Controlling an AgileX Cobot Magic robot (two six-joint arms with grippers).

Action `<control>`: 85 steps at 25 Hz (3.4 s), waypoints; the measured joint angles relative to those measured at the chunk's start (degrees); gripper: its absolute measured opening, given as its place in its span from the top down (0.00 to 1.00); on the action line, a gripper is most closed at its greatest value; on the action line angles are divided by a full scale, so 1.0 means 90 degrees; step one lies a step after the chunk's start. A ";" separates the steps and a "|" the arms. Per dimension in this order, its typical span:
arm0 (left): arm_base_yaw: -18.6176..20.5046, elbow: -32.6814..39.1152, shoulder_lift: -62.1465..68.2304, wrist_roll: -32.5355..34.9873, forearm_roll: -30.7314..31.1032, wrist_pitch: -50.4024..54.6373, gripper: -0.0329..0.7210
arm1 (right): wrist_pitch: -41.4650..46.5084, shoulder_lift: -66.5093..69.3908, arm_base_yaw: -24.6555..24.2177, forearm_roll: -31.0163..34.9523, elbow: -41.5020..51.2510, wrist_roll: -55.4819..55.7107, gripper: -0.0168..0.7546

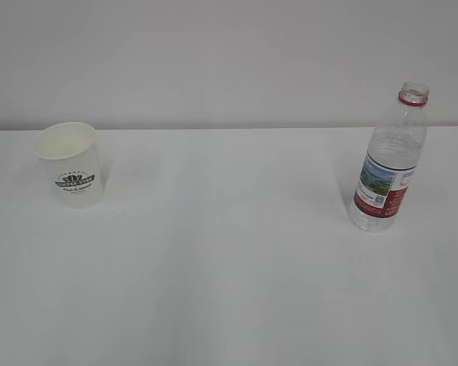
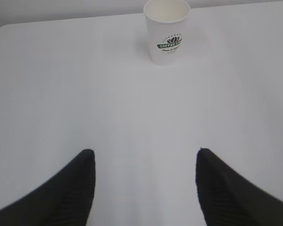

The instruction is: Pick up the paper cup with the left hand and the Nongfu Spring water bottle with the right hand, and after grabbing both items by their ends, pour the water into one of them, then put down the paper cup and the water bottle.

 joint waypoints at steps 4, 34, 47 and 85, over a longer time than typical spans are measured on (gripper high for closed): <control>0.0000 0.0000 0.0159 0.0000 0.0000 0.0011 0.31 | 0.0012 0.0243 0.0000 0.0086 -0.0073 0.0000 0.26; 0.0000 -0.0286 0.2262 0.0000 0.0028 -0.3362 0.31 | -0.3210 0.2543 0.0000 0.0204 -0.0086 0.0000 0.26; 0.0000 -0.0286 0.3725 0.0000 0.0091 -0.4946 0.34 | -0.4419 0.3519 0.0000 0.0204 -0.0086 0.0000 0.26; 0.0000 0.1377 0.8675 -0.0406 -0.0291 -1.0699 0.35 | -0.9355 0.6216 -0.0003 -0.0224 0.1183 -0.0381 0.26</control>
